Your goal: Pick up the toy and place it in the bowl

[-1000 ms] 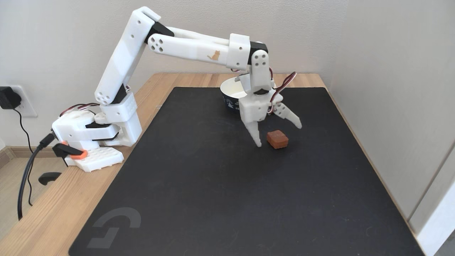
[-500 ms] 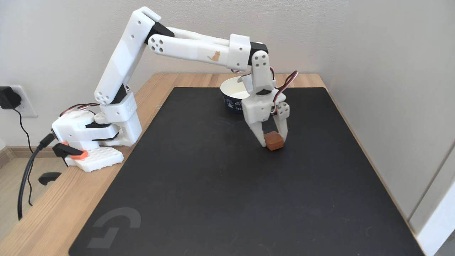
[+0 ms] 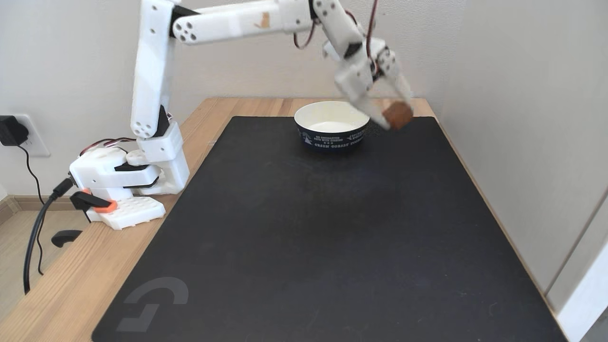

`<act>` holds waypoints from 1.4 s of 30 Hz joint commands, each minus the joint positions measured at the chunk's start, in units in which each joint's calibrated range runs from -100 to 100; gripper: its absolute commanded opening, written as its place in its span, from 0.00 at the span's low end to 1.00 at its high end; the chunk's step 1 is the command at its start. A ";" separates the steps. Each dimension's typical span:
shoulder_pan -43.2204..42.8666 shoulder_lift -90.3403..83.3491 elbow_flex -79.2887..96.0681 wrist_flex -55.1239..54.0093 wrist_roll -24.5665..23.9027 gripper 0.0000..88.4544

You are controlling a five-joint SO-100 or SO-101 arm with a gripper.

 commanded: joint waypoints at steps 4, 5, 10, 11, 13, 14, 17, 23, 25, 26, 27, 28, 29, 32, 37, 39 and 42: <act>-11.35 -15.86 18.52 -9.35 -8.78 0.03; -13.44 -16.19 21.94 -12.14 -9.56 0.03; -24.65 -15.69 36.81 -28.91 -14.73 0.03; -25.65 -15.61 38.43 -31.11 -15.51 0.03; -27.82 -15.61 42.58 -35.85 -17.08 0.03; -28.07 -15.61 43.39 -36.61 -17.29 0.03; -28.07 -15.61 44.02 -36.36 -17.50 0.05; -25.57 -16.44 44.38 -28.65 -20.37 0.25; -24.98 -16.52 44.20 -28.48 -20.26 0.25; -24.81 -16.61 43.93 -28.48 -20.16 0.25; -23.98 -17.02 43.66 -28.48 -20.11 0.25; -23.72 -18.02 43.66 -28.48 -20.21 0.24; -23.31 -19.52 43.75 -28.48 -20.16 0.22; -19.38 -27.19 44.47 -28.48 -19.90 0.03; -7.16 -43.12 53.22 -26.87 -19.79 0.03; -1.81 -48.79 59.98 -27.64 -18.91 0.03; 6.56 -60.54 75.30 -31.11 -12.17 0.03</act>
